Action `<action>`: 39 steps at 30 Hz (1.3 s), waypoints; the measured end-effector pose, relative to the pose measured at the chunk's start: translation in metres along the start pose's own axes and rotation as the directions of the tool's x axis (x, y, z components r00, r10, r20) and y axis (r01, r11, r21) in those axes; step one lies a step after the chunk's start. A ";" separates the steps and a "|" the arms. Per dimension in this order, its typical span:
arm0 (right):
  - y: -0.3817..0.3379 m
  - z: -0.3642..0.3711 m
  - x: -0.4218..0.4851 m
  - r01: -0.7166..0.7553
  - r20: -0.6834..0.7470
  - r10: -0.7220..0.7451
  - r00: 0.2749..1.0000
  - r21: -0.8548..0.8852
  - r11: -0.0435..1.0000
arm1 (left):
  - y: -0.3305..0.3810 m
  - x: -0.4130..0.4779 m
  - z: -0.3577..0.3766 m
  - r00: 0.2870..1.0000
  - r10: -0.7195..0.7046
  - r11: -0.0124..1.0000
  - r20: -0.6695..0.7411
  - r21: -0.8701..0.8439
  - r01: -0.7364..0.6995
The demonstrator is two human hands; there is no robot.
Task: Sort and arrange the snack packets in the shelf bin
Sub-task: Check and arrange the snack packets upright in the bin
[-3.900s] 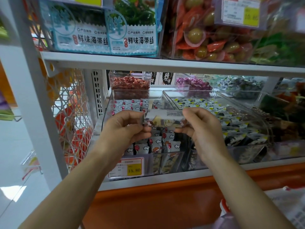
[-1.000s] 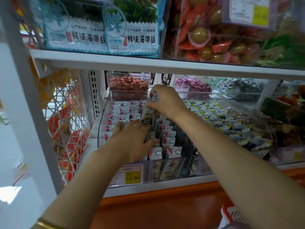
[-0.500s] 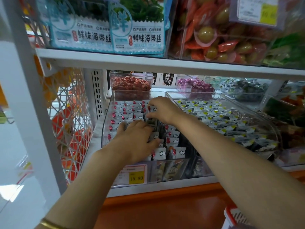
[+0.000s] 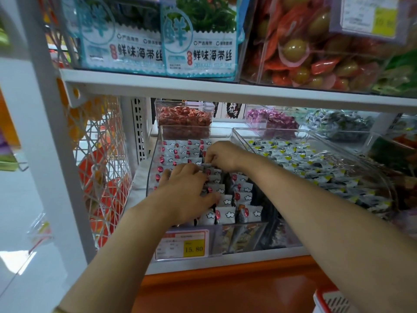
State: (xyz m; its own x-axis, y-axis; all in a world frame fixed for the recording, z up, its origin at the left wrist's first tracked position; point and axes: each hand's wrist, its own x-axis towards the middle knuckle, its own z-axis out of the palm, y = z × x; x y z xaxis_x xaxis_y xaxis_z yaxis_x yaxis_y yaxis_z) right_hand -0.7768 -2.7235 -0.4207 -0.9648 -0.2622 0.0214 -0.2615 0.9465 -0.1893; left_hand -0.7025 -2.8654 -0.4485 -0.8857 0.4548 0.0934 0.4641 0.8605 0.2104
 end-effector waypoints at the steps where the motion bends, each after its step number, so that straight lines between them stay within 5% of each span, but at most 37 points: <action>1: 0.000 -0.002 0.000 -0.004 -0.003 0.004 1.000 0.008 1.000 | 0.000 0.000 0.000 1.000 0.000 1.000 -0.002 -0.003 0.000; 7: 0.011 -0.013 0.009 -0.090 -0.284 0.100 0.954 0.049 0.995 | -0.001 -0.002 -0.001 1.000 -0.003 1.000 -0.005 -0.005 0.003; 16: 0.012 0.007 0.030 -0.096 -0.245 0.054 0.968 -0.164 0.982 | -0.003 -0.003 -0.003 1.000 0.007 0.999 -0.027 -0.031 -0.008; 20: 0.011 -0.003 0.014 -0.034 -0.433 0.079 0.898 0.110 0.993 | -0.003 -0.004 -0.004 0.997 -0.015 0.998 -0.074 -0.066 0.010; 26: 0.007 -0.007 -0.049 0.110 -0.699 0.271 0.662 0.449 0.887 | 0.000 -0.005 -0.007 0.945 -0.112 0.971 -0.309 -0.234 0.038; 31: 0.001 -0.004 -0.103 0.227 -0.505 0.460 0.730 0.815 0.534 | 0.007 -0.013 -0.012 0.906 -0.225 0.852 -0.358 -0.524 0.005; 33: -0.001 0.000 -0.116 0.256 -0.389 0.479 0.787 0.912 0.321 | 0.009 -0.019 -0.012 0.918 -0.264 0.719 -0.295 -0.694 -0.017; 39: 0.000 0.004 -0.141 0.307 -0.233 0.435 0.870 0.945 -0.108 | 0.011 -0.030 -0.012 0.927 -0.352 0.329 -0.130 -0.944 -0.007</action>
State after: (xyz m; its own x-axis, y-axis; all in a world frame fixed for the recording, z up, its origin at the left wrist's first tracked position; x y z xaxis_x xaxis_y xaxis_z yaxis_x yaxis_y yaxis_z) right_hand -0.6406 -2.6870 -0.4274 -0.9597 0.2278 0.1648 -0.2404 -0.3609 -0.9011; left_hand -0.6711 -2.8721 -0.4369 -0.9863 0.0892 0.1387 0.1446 0.0634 0.9875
